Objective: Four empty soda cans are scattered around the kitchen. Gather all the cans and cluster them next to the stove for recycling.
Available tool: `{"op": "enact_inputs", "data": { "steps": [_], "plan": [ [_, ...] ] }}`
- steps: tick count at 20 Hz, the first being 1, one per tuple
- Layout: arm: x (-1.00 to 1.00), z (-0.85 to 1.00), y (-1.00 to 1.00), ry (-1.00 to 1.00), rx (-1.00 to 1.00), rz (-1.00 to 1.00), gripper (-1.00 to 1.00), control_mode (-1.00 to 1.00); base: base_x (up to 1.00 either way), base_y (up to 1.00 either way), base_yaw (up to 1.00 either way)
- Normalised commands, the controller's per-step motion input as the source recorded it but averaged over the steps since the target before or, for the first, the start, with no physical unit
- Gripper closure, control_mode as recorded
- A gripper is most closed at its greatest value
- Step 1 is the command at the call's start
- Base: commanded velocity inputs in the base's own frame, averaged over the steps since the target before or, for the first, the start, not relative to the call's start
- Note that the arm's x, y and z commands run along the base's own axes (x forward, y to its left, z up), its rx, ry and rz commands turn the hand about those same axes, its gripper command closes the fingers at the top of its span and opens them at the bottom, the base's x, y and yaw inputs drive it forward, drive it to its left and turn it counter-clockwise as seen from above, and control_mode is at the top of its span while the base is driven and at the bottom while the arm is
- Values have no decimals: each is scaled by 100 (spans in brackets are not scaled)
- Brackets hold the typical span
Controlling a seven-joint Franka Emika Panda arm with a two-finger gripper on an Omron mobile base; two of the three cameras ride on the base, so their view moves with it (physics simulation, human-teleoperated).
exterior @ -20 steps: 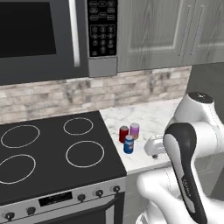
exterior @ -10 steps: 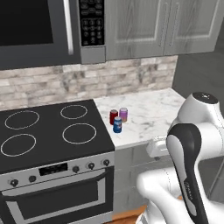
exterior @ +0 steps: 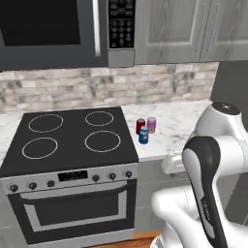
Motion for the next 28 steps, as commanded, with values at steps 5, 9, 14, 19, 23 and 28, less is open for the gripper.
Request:
{"op": "enact_inputs", "data": {
  "steps": [5,9,14,19,23,28],
  "plan": [
    [0,0,0,0,0,0,-100,100,-19,10,37],
    [0,0,0,0,0,0,-100,100,-40,8,33],
    [0,0,0,0,0,0,-100,100,-32,28,32],
    [0,0,0,0,0,0,-100,100,-35,29,29],
    [0,0,0,0,0,0,-100,100,-14,31,30],
    [0,0,0,0,0,0,-100,100,-12,19,32]
  ]
}}
